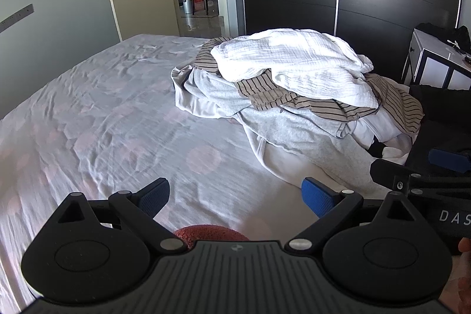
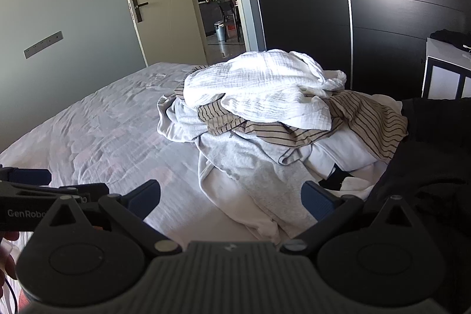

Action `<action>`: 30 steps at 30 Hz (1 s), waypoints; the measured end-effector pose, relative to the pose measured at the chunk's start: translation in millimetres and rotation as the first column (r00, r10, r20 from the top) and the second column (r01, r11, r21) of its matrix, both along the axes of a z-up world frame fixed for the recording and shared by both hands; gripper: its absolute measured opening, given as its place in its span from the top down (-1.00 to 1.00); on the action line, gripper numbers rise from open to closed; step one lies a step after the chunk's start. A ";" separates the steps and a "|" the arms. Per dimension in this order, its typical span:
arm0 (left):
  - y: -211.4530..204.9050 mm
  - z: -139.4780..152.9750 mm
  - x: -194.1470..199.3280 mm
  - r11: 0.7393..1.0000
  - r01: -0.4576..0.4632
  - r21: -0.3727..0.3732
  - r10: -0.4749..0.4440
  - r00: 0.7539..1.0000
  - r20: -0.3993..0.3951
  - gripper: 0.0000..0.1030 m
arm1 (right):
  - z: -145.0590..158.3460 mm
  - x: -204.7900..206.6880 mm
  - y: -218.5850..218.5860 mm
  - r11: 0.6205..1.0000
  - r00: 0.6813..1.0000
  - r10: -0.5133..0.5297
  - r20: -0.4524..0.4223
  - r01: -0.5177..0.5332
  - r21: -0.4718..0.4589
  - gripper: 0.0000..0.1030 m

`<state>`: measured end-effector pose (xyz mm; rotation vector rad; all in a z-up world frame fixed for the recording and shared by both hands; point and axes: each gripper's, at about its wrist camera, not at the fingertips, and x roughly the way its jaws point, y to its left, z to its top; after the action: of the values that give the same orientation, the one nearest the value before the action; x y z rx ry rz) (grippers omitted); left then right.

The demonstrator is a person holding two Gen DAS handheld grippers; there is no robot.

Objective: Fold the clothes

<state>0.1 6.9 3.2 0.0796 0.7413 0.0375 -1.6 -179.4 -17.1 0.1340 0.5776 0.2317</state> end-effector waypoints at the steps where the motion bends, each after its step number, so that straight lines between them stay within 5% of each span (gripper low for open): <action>1: 0.2 -0.2 -0.3 1.000 -0.001 -0.001 0.001 1.000 -0.001 -1.00 | -0.1 0.0 0.7 1.000 1.000 0.001 0.000 -0.001 -0.001 -0.99; 30: 3.6 -6.5 -0.2 1.000 -0.021 -0.015 0.020 1.000 -0.024 -1.00 | -2.6 -0.8 4.1 1.000 1.000 0.008 -0.012 -0.008 -0.024 -0.99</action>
<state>-0.1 10.6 -3.3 0.0584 0.7660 0.0507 -2.4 -175.3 -19.6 0.1104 0.5927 0.2316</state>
